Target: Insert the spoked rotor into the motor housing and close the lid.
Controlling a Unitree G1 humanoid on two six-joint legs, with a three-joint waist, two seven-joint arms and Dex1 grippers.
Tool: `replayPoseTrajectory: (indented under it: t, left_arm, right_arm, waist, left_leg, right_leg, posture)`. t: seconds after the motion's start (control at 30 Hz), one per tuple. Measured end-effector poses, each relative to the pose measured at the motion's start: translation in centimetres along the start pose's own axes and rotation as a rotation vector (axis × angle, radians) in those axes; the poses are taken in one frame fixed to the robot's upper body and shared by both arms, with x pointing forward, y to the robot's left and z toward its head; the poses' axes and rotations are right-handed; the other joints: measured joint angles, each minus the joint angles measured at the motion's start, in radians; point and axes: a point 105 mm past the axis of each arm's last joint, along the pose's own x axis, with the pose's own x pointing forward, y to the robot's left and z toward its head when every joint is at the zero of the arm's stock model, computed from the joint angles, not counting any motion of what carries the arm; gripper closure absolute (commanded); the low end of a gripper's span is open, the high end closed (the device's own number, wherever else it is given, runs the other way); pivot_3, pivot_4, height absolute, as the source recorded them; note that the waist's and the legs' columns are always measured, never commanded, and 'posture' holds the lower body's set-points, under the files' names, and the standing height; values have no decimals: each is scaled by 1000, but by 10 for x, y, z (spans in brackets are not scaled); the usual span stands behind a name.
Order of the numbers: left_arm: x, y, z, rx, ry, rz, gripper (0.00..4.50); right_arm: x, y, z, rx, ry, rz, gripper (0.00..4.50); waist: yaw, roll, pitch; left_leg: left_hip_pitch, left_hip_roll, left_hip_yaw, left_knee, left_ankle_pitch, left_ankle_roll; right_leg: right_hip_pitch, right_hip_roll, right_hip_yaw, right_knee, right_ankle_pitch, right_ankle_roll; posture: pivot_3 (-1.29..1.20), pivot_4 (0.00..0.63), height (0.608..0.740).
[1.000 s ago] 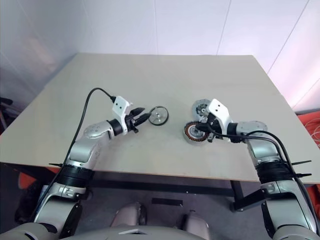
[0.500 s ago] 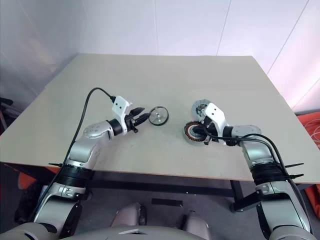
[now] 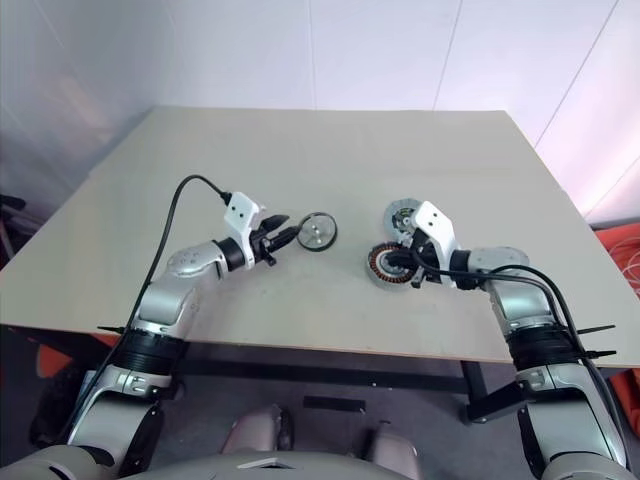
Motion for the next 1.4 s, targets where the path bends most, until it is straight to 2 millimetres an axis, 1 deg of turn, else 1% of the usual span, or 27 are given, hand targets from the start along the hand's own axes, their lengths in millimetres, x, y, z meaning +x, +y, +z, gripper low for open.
replayPoseTrajectory:
  t: [0.2, 0.4, 0.63, 0.83, 1.0, 1.2, 1.4]
  left_arm:
    - [0, 0, 0, 1, 0, 0, 2501]
    - [0, 0, 0, 2, 1, 1, 2501]
    - [0, 0, 0, 3, 1, 1, 2501]
    - [0, 0, 0, 3, 1, 1, 2501]
    - [-1, 1, 0, 4, 3, 3, 2501]
    - [-2, 2, 0, 8, 4, 6, 2501]
    - [-2, 3, -1, 8, 4, 7, 2501]
  right_arm:
    - [-2, -4, -12, 38, 21, -19, 4469]
    - [-3, -6, -16, 36, 15, -24, 4469]
    - [-3, -6, -16, 32, 10, -27, 4469]
    - [-4, -8, -10, 3, 9, -40, 4469]
    - [-9, -11, 11, -97, 17, -40, 4469]
    - [-10, -6, 14, -141, 71, 11, 4469]
    - [-21, 1, 20, -194, 118, 77, 4469]
  waist:
    - [0, 0, 0]
    - [0, 0, 0]
    - [0, 0, 0]
    - [0, 0, 0]
    - [0, 0, 0]
    - [1, 0, 0]
    - [1, 0, 0]
  left_leg:
    - [0, 0, 0, 0, 0, 0]
    - [2, 0, 0, 0, 0, 0]
    - [2, 0, 0, 0, 0, 0]
    - [0, 0, 0, 0, 0, 0]
    - [-1, 0, 0, 0, 0, 0]
    - [-1, 0, 0, 0, 0, 0]
    - [-1, 0, 0, 0, 0, 0]
  right_leg:
    - [0, 0, 0, 0, 0, 0]
    - [2, 0, 0, 0, 0, 0]
    - [2, 0, 0, 0, 0, 0]
    - [0, 0, 0, 0, 0, 0]
    - [-1, 0, 0, 0, 0, 0]
    - [0, 0, 0, 0, 0, 0]
    - [0, 0, 0, 0, 0, 0]
  posture:
    - [0, 0, 740]
    - [0, 0, 740]
    - [0, 0, 740]
    - [0, 0, 740]
    - [0, 0, 740]
    - [0, 0, 740]
    - [0, 0, 740]
